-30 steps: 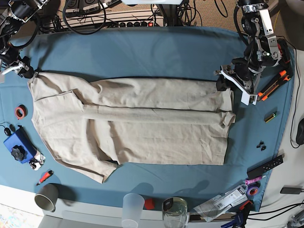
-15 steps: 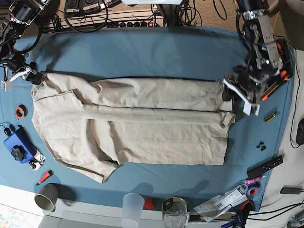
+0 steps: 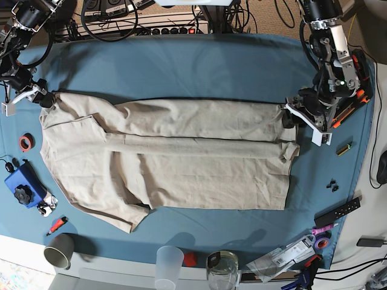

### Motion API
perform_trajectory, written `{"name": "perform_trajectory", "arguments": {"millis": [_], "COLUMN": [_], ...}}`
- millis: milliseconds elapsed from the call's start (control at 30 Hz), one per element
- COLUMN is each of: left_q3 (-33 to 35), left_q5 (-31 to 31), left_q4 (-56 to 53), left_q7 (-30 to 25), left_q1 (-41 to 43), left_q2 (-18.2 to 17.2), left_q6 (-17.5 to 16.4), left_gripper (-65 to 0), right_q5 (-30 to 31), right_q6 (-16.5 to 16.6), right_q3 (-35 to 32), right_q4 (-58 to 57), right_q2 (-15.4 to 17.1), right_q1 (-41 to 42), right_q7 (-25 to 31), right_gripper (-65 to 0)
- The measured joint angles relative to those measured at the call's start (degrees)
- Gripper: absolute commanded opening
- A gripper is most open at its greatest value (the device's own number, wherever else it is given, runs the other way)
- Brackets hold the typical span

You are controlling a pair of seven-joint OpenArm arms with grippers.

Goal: Fold the T-shirt properly
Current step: 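Drag the folded shirt across the mat with both grippers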

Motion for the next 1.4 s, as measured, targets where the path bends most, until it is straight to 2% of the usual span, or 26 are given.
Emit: {"name": "perform_trajectory", "arguments": {"millis": [100, 133, 267, 367, 467, 500, 767, 867, 1400], "left_q3": [0.0, 0.0, 0.0, 0.2, 0.3, 0.3, 0.4, 0.4, 0.3], "left_q5": [-0.8, -0.8, -1.0, 0.1, 0.6, 0.2, -0.2, 0.0, 0.8], "left_q4": [0.0, -0.1, 0.1, 1.9, 2.7, 2.8, 3.4, 5.3, 14.9], "left_q7": [1.8, 2.0, 2.2, 5.6, 6.2, 6.7, 7.8, 8.5, 9.9], "left_q1": [0.0, 0.0, 0.0, 0.1, 0.4, 0.4, 1.2, 3.1, 13.8], "left_q2": [0.1, 0.2, 0.2, 0.2, -0.1, -0.4, -2.8, -3.4, -3.8], "left_q6": [0.0, -0.1, 0.0, 0.0, 0.0, 1.1, 1.1, 1.3, 1.5], "left_gripper": [-63.2, -65.0, -65.0, -65.0, -65.0, -65.0, -65.0, -65.0, -65.0], "right_q5": [0.6, 0.6, 0.5, 0.5, -0.3, -0.4, -0.3, -0.3, 2.3], "right_q6": [0.0, 0.0, 0.0, 0.0, 0.0, 0.0, 0.0, 0.0, 0.0], "right_q3": [0.0, 0.0, 0.0, 0.0, 0.4, 0.9, 6.1, 7.2, 7.7], "right_q4": [0.0, 0.0, 0.0, 0.0, 2.4, 3.2, 7.6, 7.6, 7.6], "right_q2": [-0.1, -0.1, -0.1, 0.1, -0.1, -0.2, -0.1, -0.1, -0.2], "right_q1": [0.0, 0.0, 0.0, 0.4, 0.5, 0.5, 0.5, 0.5, -9.5], "right_q7": [-0.3, -0.3, -0.3, -1.0, -2.8, -3.0, -3.0, -5.6, -6.1], "right_gripper": [-62.0, -65.0, -65.0, -65.0, -65.0, -65.0, -65.0, -65.0, -65.0]}}
